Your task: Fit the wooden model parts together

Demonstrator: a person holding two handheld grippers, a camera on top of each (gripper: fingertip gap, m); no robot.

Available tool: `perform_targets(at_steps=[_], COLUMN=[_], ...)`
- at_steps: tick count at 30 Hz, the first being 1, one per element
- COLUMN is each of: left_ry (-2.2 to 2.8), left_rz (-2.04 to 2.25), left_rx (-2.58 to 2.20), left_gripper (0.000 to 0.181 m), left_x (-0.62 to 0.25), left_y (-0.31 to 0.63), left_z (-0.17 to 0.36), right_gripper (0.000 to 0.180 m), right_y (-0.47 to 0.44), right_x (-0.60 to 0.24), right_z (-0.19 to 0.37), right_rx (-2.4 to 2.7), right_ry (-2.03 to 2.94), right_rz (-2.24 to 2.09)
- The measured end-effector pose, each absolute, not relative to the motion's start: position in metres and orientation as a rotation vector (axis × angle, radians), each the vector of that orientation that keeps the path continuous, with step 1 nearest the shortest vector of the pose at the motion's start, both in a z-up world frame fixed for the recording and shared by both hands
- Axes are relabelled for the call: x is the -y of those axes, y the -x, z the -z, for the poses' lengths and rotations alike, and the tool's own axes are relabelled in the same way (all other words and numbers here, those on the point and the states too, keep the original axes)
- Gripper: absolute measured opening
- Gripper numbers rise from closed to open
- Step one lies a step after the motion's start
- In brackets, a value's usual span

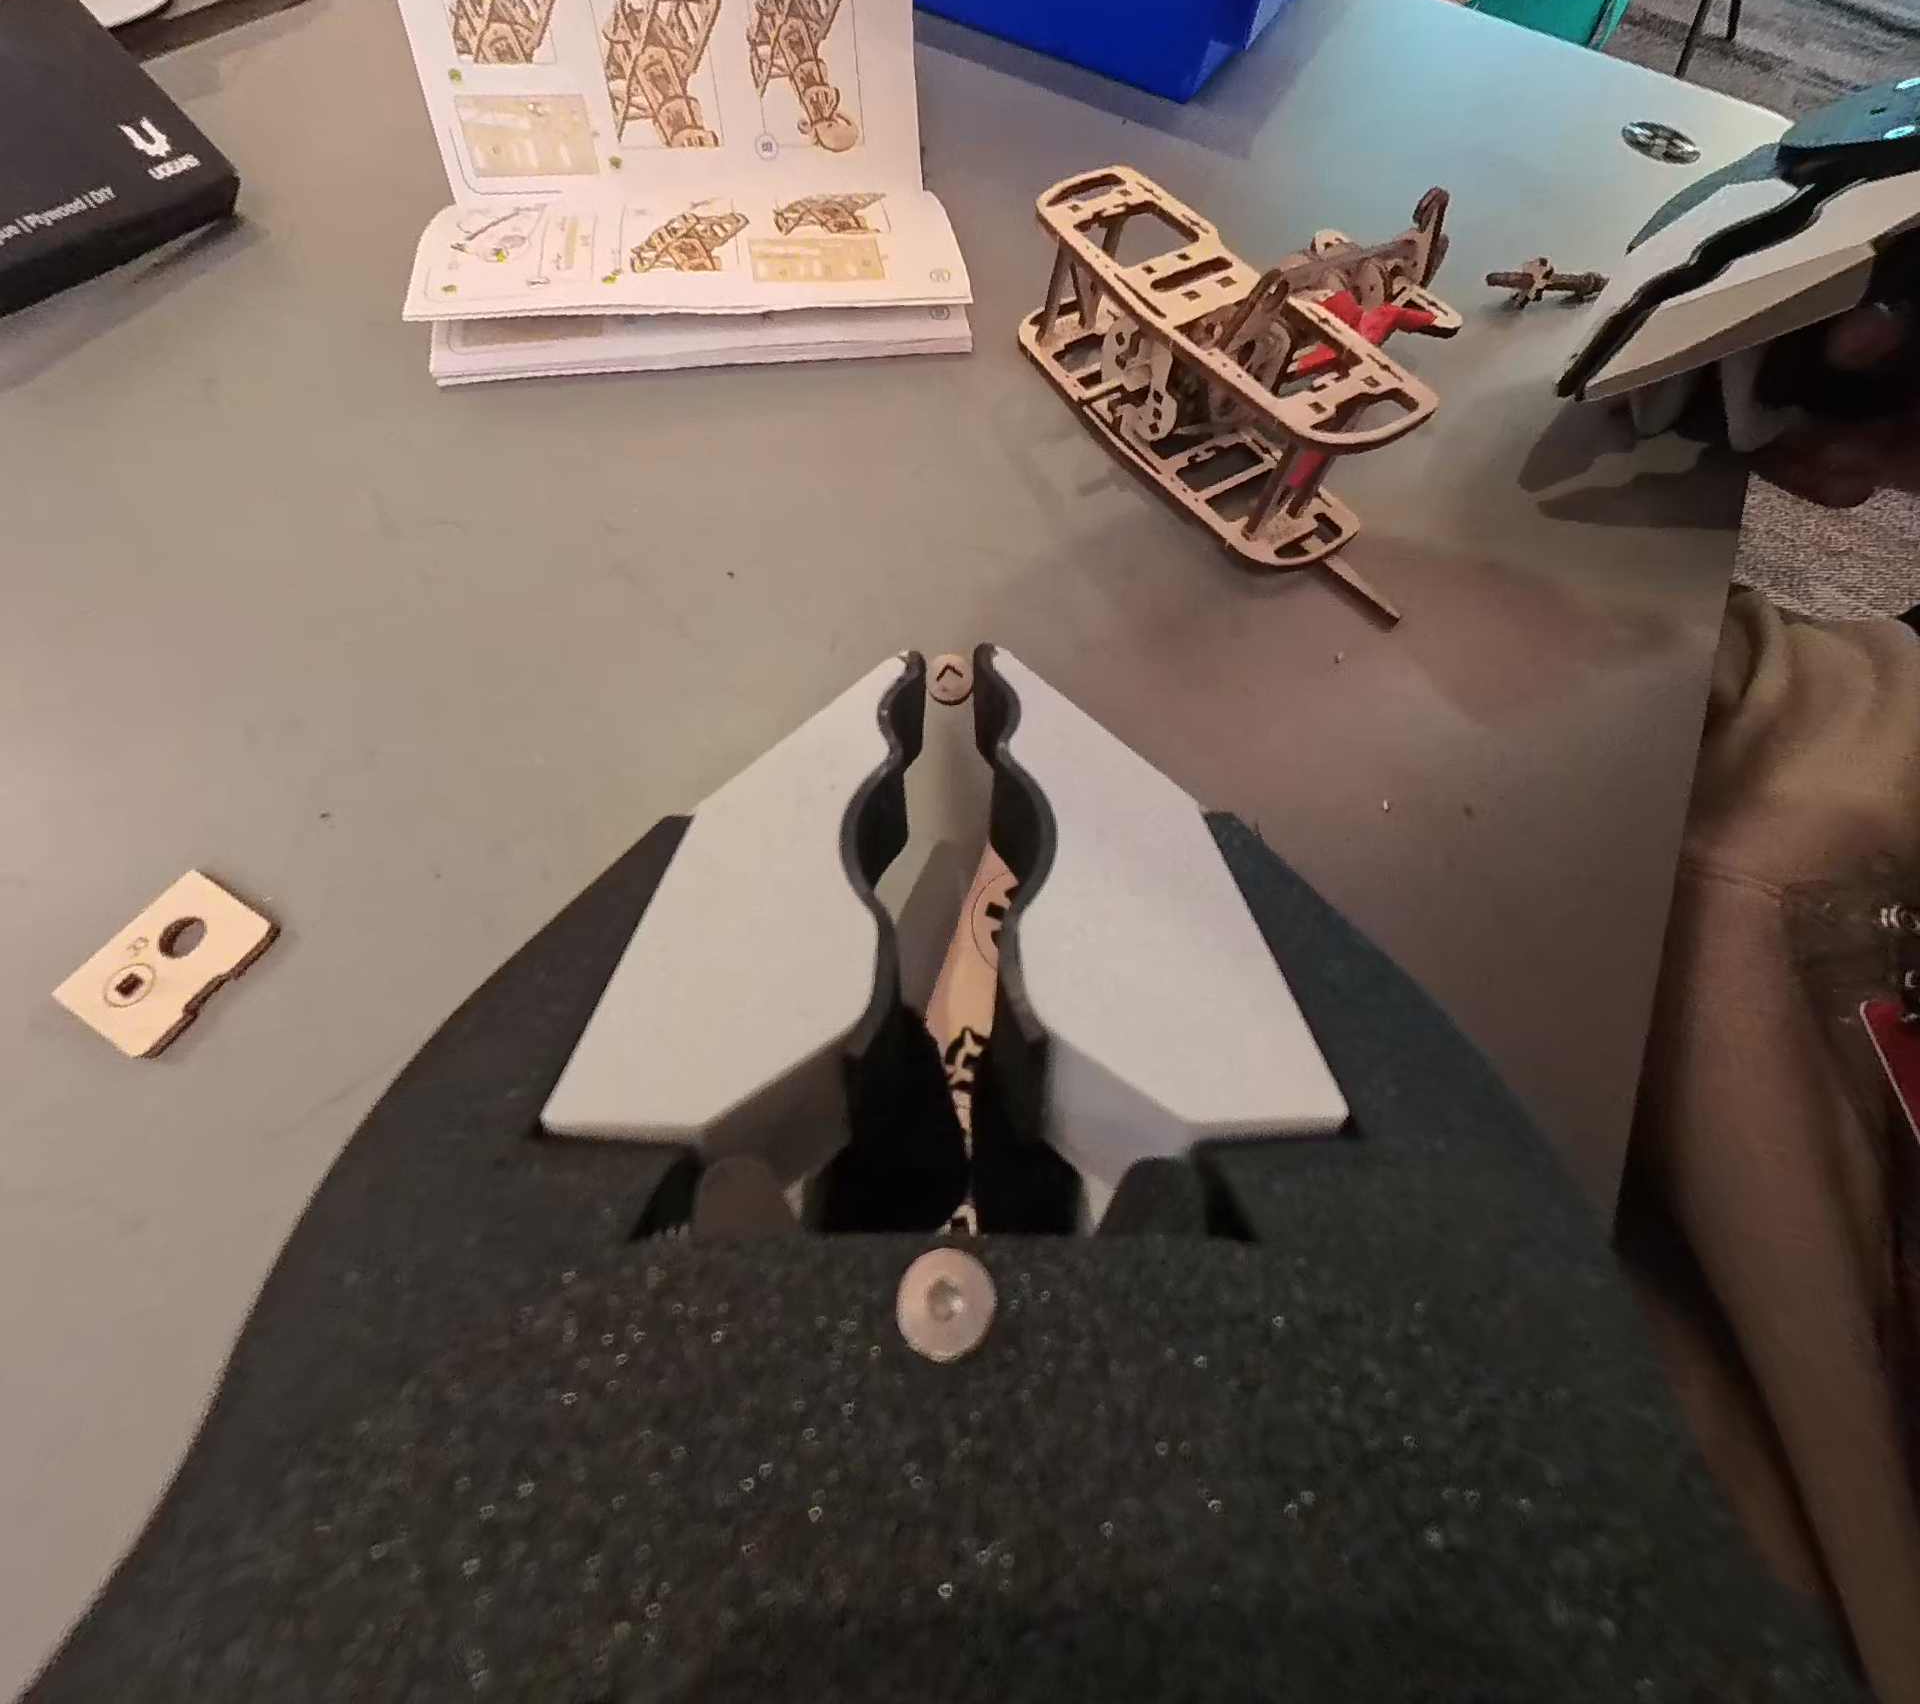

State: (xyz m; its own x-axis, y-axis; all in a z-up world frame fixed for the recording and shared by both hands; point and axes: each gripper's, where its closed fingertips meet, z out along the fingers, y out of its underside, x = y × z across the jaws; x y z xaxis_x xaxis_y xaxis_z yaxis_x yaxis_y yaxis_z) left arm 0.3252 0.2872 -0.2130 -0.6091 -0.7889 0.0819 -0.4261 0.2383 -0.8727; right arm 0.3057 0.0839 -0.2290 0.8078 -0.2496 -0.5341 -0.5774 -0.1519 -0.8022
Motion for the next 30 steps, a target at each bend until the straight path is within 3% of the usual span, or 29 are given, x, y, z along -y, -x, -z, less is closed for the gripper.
perform_targets(at_steps=[30], left_ry=[1.124], left_rz=[1.336], left_rx=[-2.148], left_gripper=[0.007], left_x=[-0.2819], left_y=[-0.3328], left_z=[0.2138], right_gripper=[0.003], right_y=[-0.3070], right_x=[-0.0835], right_z=[0.2289], right_rx=[-0.653], right_ry=[1.734], right_rz=[-0.317])
